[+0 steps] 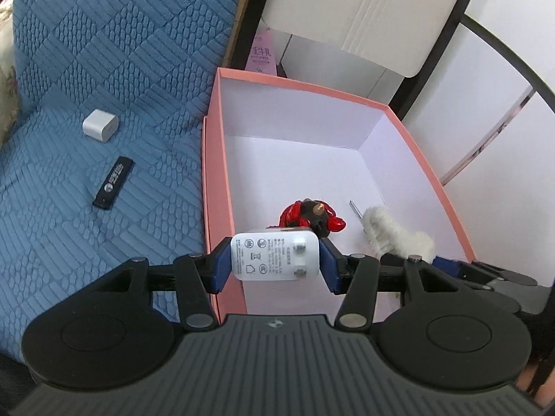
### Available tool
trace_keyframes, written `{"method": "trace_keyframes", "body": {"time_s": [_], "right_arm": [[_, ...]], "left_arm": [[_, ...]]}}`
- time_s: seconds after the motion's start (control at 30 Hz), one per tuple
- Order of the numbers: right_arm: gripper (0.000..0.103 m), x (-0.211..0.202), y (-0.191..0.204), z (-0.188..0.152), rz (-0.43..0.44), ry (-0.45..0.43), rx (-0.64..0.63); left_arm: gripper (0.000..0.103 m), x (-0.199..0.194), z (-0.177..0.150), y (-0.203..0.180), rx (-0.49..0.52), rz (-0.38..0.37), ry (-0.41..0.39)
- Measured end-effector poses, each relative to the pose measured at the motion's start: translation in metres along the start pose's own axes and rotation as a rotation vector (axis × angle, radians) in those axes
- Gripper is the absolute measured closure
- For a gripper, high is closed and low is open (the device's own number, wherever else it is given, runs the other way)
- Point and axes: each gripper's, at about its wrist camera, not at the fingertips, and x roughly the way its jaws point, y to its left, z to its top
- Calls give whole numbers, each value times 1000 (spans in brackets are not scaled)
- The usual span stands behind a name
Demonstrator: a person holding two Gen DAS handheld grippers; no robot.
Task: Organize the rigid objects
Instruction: 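Carry brush and charger over the pink box with both grippers, then open both grippers to drop brush and charger into the box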
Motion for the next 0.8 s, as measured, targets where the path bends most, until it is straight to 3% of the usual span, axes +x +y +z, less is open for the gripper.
{"method": "trace_keyframes", "body": {"time_s": [0.53, 0.6, 0.73, 0.8], "right_arm": [[53, 14, -7, -10, 3, 70, 26], [52, 12, -6, -9, 0, 73, 30], [38, 3, -3, -6, 12, 62, 41], [38, -5, -1, -3, 14, 46, 39]], "left_arm": [[45, 9, -7, -10, 5, -25, 50], [44, 6, -6, -11, 8, -24, 49], [44, 0, -6, -10, -2, -33, 47], [44, -6, -5, -8, -10, -36, 35]]}}
